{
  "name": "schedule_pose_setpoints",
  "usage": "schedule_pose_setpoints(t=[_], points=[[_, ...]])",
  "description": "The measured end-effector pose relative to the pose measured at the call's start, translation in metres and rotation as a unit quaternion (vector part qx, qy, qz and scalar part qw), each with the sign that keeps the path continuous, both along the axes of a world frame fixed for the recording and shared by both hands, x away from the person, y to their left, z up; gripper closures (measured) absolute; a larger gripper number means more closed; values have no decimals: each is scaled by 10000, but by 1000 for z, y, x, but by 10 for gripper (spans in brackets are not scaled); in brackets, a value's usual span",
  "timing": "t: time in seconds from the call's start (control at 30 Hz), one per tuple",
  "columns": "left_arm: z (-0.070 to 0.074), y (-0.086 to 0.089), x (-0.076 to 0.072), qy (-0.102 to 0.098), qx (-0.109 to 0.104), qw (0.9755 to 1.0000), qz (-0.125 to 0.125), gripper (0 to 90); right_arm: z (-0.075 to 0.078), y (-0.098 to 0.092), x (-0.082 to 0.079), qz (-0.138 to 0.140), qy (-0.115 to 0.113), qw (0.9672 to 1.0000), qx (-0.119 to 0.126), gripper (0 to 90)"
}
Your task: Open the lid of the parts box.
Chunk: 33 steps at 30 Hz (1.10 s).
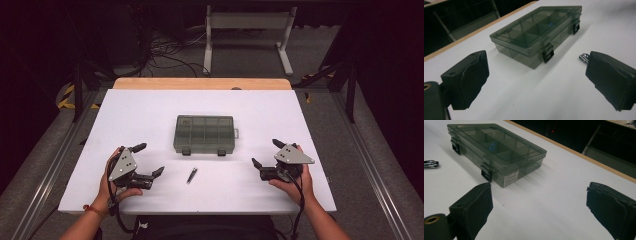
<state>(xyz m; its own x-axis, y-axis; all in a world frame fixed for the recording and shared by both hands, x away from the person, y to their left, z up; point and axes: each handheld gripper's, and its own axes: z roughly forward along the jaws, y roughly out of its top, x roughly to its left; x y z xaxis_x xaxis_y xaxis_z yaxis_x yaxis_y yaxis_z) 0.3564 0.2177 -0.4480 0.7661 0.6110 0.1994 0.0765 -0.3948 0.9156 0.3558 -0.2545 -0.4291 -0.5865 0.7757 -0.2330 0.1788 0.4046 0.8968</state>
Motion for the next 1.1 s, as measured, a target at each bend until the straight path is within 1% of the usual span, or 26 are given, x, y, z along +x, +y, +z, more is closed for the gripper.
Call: schedule_pose_setpoints(t=[0.13, 0.17, 0.2, 0.23, 0.3, 0.33, 0.37, 0.4, 0.43, 0.47, 0.5, 0.53, 0.57, 0.6, 0.63, 0.67, 0.7, 0.77, 0.83, 0.87, 0.9, 0.97, 1.0, 1.03, 1.07, 1.1], points=[[-2, -3, 3, 67, 61, 10000, -29, 69, 0, 0, 3, 15, 72, 10000, 14, 85], [-3, -4, 4, 125, 69, 9999, -59, 72, -1, 0, 4, 19, 98, 9999, 7, 85], [-5, -4, 5, 160, 123, 9998, -64, 73, -1, 0, 5, 29, 133, 9999, 2, 85], [-6, -5, 6, 237, 151, 9996, -86, 77, -1, 0, 6, 35, 159, 9999, -26, 86], [-7, -7, 8, 278, 207, 9994, -94, 83, -2, 2, 8, 54, 235, 9997, 6, 89], [-6, -7, 9, 317, 200, 9992, -113, 89, -2, 3, 10, 55, 298, 9995, -21, 90], [-6, -7, 9, 317, 200, 9992, -113, 93, -2, 3, 10, 55, 298, 9995, -21, 90], [-6, -8, 11, 357, 196, 9991, -123, 93, -3, 4, 11, 79, 371, 9993, -13, 97], [-5, -10, 14, 412, 249, 9988, -90, 121, -4, 5, 13, 111, 452, 9989, -1, 106], [-4, -11, 16, 448, 244, 9986, -116, 125, -5, 7, 16, 143, 532, 9985, 15, 109], [-4, -13, 19, 522, 235, 9983, -133, 134, -5, 8, 18, 177, 584, 9981, 13, 118], [-4, -15, 24, 598, 290, 9977, -124, 145, -5, 11, 21, 212, 631, 9978, -46, 130], [-4, -19, 29, 722, 317, 9968, -147, 147, -5, 14, 23, 232, 686, 9973, -82, 145], [-4, -19, 29, 722, 317, 9968, -147, 162, -5, 14, 23, 232, 686, 9973, -82, 145], [-6, -24, 35, 838, 440, 9954, -133, 162, -5, 19, 27, 274, 777, 9965, -127, 164], [-7, -27, 39, 855, 549, 9948, -121, 175, -5, 24, 30, 306, 834, 9959, -169, 178], [-7, -29, 42, 932, 525, 9941, -159, 186, -5, 29, 33, 334, 895, 9953, -187, 188], [-7, -34, 49, 1002, 561, 9932, -193, 213, -5, 36, 37, 386, 970, 9942, -253, 196], [-6, -39, 55, 1053, 601, 9924, -187, 230, -5, 44, 41, 479, 1051, 9926, -384, 210], [-5, -41, 58, 1059, 650, 9922, -126, 239, -5, 49, 43, 537, 1098, 9913, -486, 215], [-5, -43, 61, 1098, 635, 9918, -163, 241, -6, 52, 46, 574, 1145, 9904, -522, 221], [-5, -44, 64, 1111, 632, 9916, -179, 256, -7, 59, 53, 663, 1271, 9881, -563, 224], [-4, -46, 70, 1170, 686, 9906, -156, 263, -7, 62, 57, 694, 1312, 9872, -585, 224], [-4, -46, 70, 1170, 686, 9906, -156, 265, -7, 62, 57, 694, 1312, 9872, -585, 224], [-4, -47, 73, 1219, 694, 9899, -187, 265, -7, 65, 59, 708, 1330, 9866, -623, 231], [-4, -48, 76, 1211, 714, 9899, -161, 274, -7, 68, 63, 722, 1346, 9862, -639, 250]])
